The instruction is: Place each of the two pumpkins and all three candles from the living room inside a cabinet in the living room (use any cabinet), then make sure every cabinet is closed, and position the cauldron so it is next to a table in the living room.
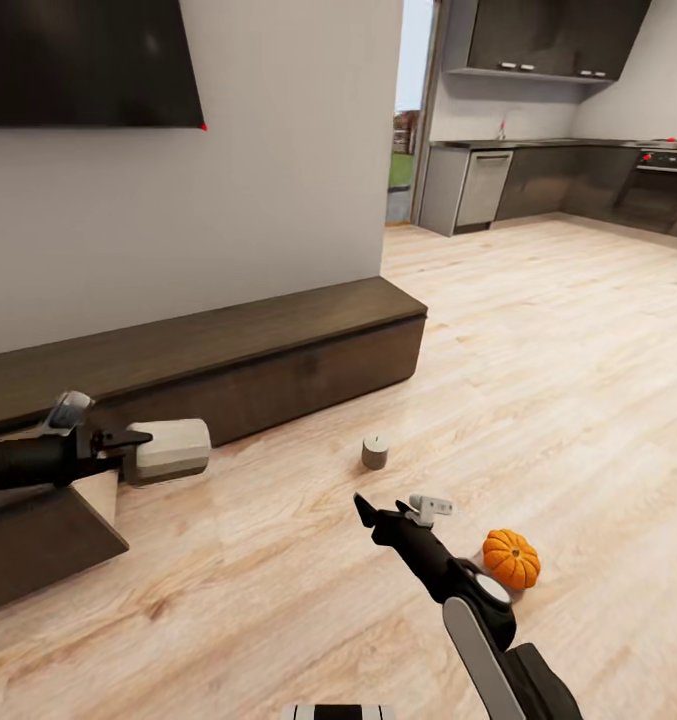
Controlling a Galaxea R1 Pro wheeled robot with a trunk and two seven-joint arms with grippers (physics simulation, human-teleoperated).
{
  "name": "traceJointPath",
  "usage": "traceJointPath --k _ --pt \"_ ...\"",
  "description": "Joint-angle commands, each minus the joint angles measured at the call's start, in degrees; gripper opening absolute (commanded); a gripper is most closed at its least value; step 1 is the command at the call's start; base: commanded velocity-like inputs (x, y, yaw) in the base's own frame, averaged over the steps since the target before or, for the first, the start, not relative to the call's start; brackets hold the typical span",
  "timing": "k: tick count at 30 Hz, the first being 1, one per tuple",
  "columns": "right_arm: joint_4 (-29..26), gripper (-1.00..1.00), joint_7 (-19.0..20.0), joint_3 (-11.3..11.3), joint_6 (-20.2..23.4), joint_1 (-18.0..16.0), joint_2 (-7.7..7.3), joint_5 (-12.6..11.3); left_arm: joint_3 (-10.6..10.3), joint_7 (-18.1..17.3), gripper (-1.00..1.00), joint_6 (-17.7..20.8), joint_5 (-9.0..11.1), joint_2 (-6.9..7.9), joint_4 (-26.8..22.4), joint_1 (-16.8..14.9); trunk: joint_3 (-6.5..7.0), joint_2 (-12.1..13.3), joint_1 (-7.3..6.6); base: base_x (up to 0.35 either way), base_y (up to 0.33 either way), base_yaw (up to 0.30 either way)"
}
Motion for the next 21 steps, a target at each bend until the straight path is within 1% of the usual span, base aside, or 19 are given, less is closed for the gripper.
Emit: traceJointPath --k 1,2,3,5,6,7,8,9,10,11,12,13,15,16,17,20,21 --pt "0.0 1.0 -0.2 0.0 0.1 0.0 0.12 -0.4 -0.1 0.6 -1.0 0.0 1.3 0.52 0.0 -0.1 0.18 0.0 -0.03 0.0 0.0 0.0" --pt "0.0 1.0 -0.3 0.2 -0.1 0.0 0.28 -0.3 -0.1 0.7 -1.0 0.0 2.0 1.29 0.0 -0.3 0.4 0.0 -0.06 0.0 0.0 0.0" --pt "0.1 1.0 -0.4 1.0 -0.2 0.0 0.38 -0.1 -0.1 0.8 -1.0 -0.1 2.5 2.18 0.0 -0.4 0.62 0.0 -0.08 0.0 0.0 0.0" --pt "0.1 1.0 -1.6 2.5 -0.3 0.0 0.44 1.0 0.0 1.0 -1.0 -0.3 2.7 2.96 0.0 -0.5 1.06 0.1 -0.13 0.0 0.0 0.0" --pt "0.1 1.0 -3.6 3.2 -0.3 0.0 0.5 2.4 0.0 1.0 -1.0 -0.4 2.6 3.22 0.0 -0.5 1.28 0.1 -0.16 0.0 0.0 0.0" --pt "0.2 1.0 -6.5 3.9 -0.3 0.0 0.68 4.2 0.0 1.0 -1.0 -0.4 2.6 3.39 0.0 -0.5 1.51 0.1 -0.18 0.0 0.0 0.0" --pt "0.4 1.0 -9.8 4.8 -0.3 0.0 1.17 6.3 0.1 1.1 -1.0 -0.5 2.5 3.5 0.0 -0.5 1.73 0.1 -0.21 0.0 0.0 0.0" --pt "1.2 1.0 -14.2 6.5 -0.3 0.0 2.62 9.4 0.5 1.3 -1.0 -0.5 2.5 3.6 0.0 -0.5 1.95 0.1 -0.24 0.0 0.0 0.0" --pt "2.4 1.0 -17.2 8.4 -0.4 0.0 4.41 12.6 1.5 2.0 -1.0 -0.6 2.5 3.61 0.0 -0.5 2.17 0.1 -0.26 0.0 0.0 0.0" --pt "3.5 1.0 -18.5 9.6 -0.5 0.0 5.53 15.0 2.1 3.1 -1.0 -0.6 2.5 3.61 0.0 -0.5 2.39 0.1 -0.29 0.0 0.0 0.0" --pt "5.6 1.0 -19.8 11.2 -0.7 0.0 7.17 19.9 3.4 6.5 -1.0 -0.6 2.6 3.6 0.0 -0.5 2.61 0.1 -0.31 0.0 0.0 0.0" --pt "6.1 1.0 -20.2 11.8 -1.3 0.0 7.7 22.1 4.7 9.5 -1.0 -0.6 2.8 3.56 0.0 -0.5 2.83 0.2 -0.34 0.0 0.0 0.0" --pt "5.0 1.0 -20.4 12.2 -2.2 0.0 7.97 23.7 6.7 13.5 -1.0 -0.6 3.0 3.54 0.0 -0.5 3.28 0.2 -0.39 0.0 0.0 0.0" --pt "4.7 1.0 -20.4 11.9 -2.6 -0.3 8.29 24.0 7.0 13.1 -1.0 -0.7 2.5 3.2 0.3 -0.9 3.28 0.2 -0.4 0.0 0.0 0.0" --pt "4.3 1.0 -20.4 11.8 -2.8 -0.6 8.34 24.3 7.4 13.5 -1.0 -0.4 2.3 2.88 0.7 -1.3 3.28 0.2 -0.4 0.0 0.0 0.0" --pt "4.0 1.0 -20.4 11.8 -2.7 -0.9 8.35 24.3 8.0 13.8 -1.0 -0.4 3.2 3.31 1.7 -1.5 3.28 0.2 -0.4 0.0 0.0 0.0" --pt "4.0 1.0 -20.5 11.9 -3.0 -0.9 8.12 24.3 8.2 13.9 -1.0 -0.4 3.4 3.33 2.0 -1.5 3.28 0.2 -0.4 0.0 0.0 0.0"
